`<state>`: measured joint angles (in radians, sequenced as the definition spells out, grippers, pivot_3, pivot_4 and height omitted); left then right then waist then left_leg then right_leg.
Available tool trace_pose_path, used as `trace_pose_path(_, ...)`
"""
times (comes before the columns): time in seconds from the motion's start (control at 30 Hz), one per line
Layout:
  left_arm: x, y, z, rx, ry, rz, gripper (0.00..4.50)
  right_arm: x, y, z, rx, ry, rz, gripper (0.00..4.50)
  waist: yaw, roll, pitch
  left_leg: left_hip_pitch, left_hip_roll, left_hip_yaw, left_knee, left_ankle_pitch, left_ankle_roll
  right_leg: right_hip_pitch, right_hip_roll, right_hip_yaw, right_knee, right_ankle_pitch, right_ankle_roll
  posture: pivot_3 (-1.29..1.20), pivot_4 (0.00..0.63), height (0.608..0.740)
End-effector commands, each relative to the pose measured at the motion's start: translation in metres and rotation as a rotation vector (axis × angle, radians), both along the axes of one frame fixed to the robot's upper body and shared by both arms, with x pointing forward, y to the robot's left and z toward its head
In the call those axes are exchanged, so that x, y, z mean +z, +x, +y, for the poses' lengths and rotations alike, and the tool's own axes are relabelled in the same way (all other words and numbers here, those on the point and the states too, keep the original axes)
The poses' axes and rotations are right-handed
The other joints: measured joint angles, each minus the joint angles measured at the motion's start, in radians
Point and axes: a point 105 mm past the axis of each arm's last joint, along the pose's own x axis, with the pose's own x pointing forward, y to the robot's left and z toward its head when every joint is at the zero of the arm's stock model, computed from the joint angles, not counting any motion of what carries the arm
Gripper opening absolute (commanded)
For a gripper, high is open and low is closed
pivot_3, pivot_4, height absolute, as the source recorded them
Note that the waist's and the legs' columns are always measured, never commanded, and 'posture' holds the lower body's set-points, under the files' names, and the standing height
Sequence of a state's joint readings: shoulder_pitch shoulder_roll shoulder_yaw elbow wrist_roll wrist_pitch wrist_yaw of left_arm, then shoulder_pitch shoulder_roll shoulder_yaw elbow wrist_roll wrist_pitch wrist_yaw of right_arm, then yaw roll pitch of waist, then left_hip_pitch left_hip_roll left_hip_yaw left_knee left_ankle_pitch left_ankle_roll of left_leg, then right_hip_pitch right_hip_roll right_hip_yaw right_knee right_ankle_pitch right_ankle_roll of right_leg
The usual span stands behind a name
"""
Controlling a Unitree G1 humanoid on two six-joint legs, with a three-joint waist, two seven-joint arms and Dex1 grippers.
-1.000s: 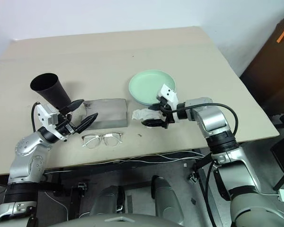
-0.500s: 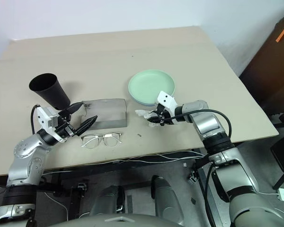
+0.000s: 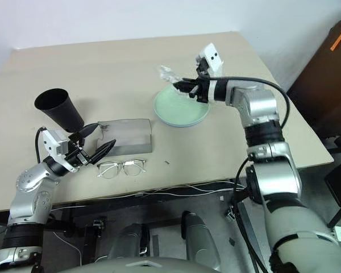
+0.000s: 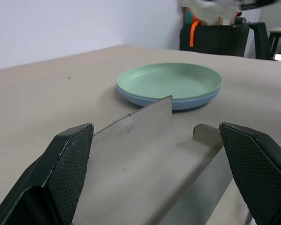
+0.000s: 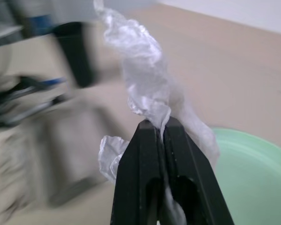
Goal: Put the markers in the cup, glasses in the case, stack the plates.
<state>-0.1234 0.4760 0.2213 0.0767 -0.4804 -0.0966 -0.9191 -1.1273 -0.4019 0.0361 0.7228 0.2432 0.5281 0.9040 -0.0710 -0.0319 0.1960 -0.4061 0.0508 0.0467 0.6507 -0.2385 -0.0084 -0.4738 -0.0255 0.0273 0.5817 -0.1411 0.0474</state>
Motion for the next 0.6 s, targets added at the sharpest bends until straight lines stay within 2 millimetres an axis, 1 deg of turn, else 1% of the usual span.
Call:
trace_pose_path(0.03, 0.011, 0.0, 0.001, 0.008, 0.005, -0.047, 4.5, -0.023, 0.027, -0.016, -0.231, -0.02, 0.078, 0.04, 0.001, 0.0, 0.0, 0.0, 0.0, 0.0, 0.0, 0.0, 0.0, 0.0, 0.0, 0.0, 0.0, 0.0, 0.0, 0.0, 0.15, 0.733)
trace_pose_path(0.07, 0.013, 0.0, 0.001, 0.008, 0.003, -0.05, 4.5, -0.024, 0.031, -0.017, -0.266, -0.001, 0.091, 0.04, 0.002, 0.0, 0.0, -0.002, 0.0, 0.0, -0.001, 0.0, 0.0, -0.001, 0.0, 0.0, -0.001, 0.0, -0.001, 0.0, 0.15, 0.733)
trace_pose_path(0.17, 0.015, 0.0, 0.0, 0.013, 0.0, -0.056, 4.5, -0.03, 0.037, -0.018, -0.329, -0.01, 0.104, 0.69, 0.002, 0.0, 0.0, -0.004, 0.0, 0.002, -0.002, 0.0, 0.0, -0.002, -0.001, 0.001, -0.002, 0.001, -0.001, 0.0, 0.15, 0.733)
trace_pose_path(0.23, 0.016, -0.001, 0.0, 0.017, 0.001, -0.057, 4.5, -0.032, 0.038, -0.014, -0.33, -0.017, 0.102, 1.38, 0.001, 0.001, 0.0, -0.004, -0.001, 0.002, -0.002, 0.0, 0.0, -0.003, -0.002, 0.001, -0.002, 0.001, -0.001, 0.0, 0.15, 0.733)
trace_pose_path(0.37, 0.015, -0.004, 0.001, 0.028, 0.0, -0.054, 4.5, -0.03, 0.037, -0.004, -0.283, -0.03, 0.073, 2.77, 0.0, 0.001, 0.0, -0.003, 0.0, 0.002, -0.002, 0.0, 0.0, -0.002, -0.001, 0.001, -0.001, 0.0, 0.0, 0.0, 0.15, 0.733)
trace_pose_path(0.5, 0.015, -0.007, 0.003, 0.038, 0.0, -0.05, 4.5, -0.018, 0.035, 0.003, -0.234, -0.018, 0.028, 4.2, 0.001, 0.001, 0.0, -0.001, 0.0, 0.002, -0.002, 0.0, 0.0, -0.002, -0.001, 0.001, 0.001, -0.001, 0.002, 0.0, 0.15, 0.733)
trace_pose_path(0.53, 0.015, -0.007, 0.004, 0.042, 0.001, -0.049, 4.5, -0.015, 0.035, 0.004, -0.217, -0.021, 0.015, 4.46, 0.0, 0.001, 0.0, -0.001, 0.0, 0.002, -0.001, 0.0, 0.0, -0.002, -0.001, 0.001, 0.001, -0.001, 0.002, 0.0, 0.15, 0.733)
trace_pose_path(0.6, 0.015, -0.008, 0.006, 0.048, 0.002, -0.047, 4.5, -0.008, 0.033, 0.008, -0.181, -0.031, -0.008, 4.46, 0.0, 0.001, 0.0, -0.001, 0.0, 0.002, -0.001, 0.0, 0.0, -0.001, -0.001, 0.001, 0.001, -0.001, 0.002, 0.0, 0.15, 0.733)
